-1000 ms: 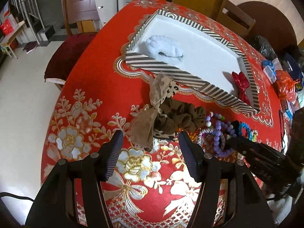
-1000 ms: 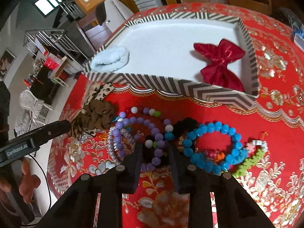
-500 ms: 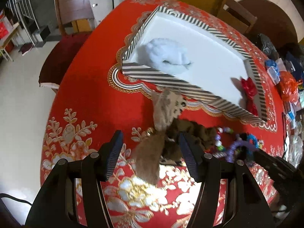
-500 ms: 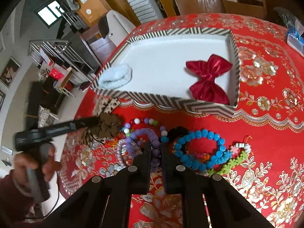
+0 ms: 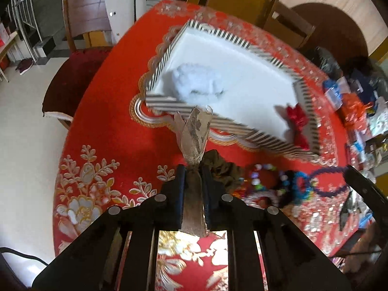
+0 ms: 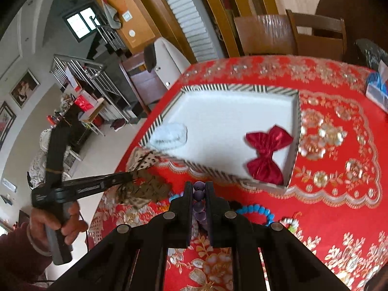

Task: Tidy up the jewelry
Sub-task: 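Grasp tan ribbon scrunchie with left gripper while right gripper grasps purple bead bracelet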

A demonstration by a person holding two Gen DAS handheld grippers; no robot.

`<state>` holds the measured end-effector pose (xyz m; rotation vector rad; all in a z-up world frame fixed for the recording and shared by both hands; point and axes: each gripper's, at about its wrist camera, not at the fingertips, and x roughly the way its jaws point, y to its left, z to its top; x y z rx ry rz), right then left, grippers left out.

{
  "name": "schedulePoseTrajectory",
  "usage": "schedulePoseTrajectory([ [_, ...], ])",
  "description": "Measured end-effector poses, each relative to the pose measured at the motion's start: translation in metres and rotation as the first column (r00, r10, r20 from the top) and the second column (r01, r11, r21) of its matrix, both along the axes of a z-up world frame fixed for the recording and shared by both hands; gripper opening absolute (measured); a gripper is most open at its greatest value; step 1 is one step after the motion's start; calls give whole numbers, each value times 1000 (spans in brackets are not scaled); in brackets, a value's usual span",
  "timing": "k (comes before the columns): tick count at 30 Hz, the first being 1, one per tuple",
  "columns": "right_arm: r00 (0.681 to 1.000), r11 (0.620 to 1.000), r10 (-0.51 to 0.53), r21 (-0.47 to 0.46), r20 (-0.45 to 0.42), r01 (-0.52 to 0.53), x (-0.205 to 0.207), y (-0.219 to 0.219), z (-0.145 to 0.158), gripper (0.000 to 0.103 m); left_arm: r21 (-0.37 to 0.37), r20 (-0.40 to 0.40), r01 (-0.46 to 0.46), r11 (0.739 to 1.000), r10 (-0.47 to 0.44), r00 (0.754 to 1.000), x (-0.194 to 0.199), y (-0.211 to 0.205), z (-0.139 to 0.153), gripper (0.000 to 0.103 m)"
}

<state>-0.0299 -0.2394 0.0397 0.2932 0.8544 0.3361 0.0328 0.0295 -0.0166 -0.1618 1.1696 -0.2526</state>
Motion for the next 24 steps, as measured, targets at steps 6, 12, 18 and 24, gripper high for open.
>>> schedulePoseTrajectory([
  [6, 999, 1000, 22, -10, 41, -21, 26, 1, 17, 9, -44, 81, -5, 999, 9, 997, 3, 2, 50, 11],
  [12, 999, 999, 41, -35, 29, -40, 64, 15, 15, 9, -68, 152, 8, 998, 2, 988, 39, -14, 80, 7],
  [18, 999, 999, 38, -17, -31, -39, 98, 25, -11, 9, -59, 137, 18, 998, -10, 990, 90, -32, 71, 7],
  [24, 996, 999, 44, -5, -71, -44, 108, 27, -27, 9, -59, 101, 47, 997, -40, 994, 92, -16, 62, 12],
])
